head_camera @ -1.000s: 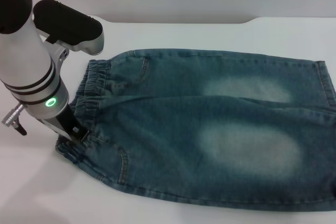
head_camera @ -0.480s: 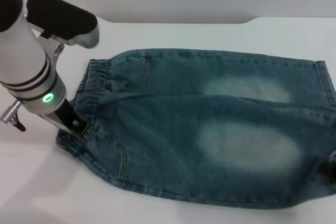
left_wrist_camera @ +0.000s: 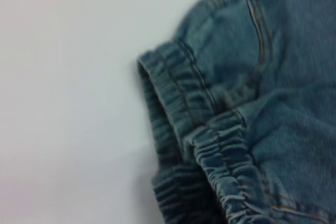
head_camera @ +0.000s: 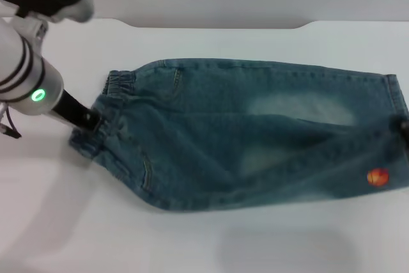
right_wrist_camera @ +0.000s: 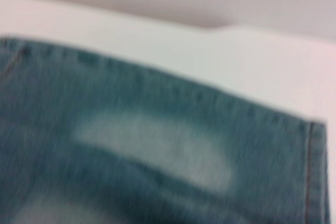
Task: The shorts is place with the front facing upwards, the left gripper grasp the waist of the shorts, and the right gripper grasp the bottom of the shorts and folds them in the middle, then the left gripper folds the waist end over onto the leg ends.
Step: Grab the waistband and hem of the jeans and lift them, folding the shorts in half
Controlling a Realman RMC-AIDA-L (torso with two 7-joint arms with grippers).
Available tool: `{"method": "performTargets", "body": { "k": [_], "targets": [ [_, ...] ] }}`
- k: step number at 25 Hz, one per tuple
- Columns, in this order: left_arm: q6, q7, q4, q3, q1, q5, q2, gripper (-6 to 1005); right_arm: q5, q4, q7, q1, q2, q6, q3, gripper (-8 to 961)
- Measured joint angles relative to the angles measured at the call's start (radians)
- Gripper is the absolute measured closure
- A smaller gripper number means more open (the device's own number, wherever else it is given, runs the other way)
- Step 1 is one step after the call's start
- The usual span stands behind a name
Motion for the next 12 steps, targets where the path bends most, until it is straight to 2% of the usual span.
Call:
{"method": "performTargets", "body": {
  "k": [7,12],
  "targets": [
    [0.076,-0.002,-0.056,-0.029,0.040,-0.009,-0.002,961,0.003,0.002,-0.006,-0.001,-0.001,-0.128,0.046,920],
    [0.177,-0.009,-0.059,-0.035,0.068,-0.046,-0.003,960,0.003,0.003,-0.015,-0.034,0.002,-0.248,0.058,920]
  ]
}}
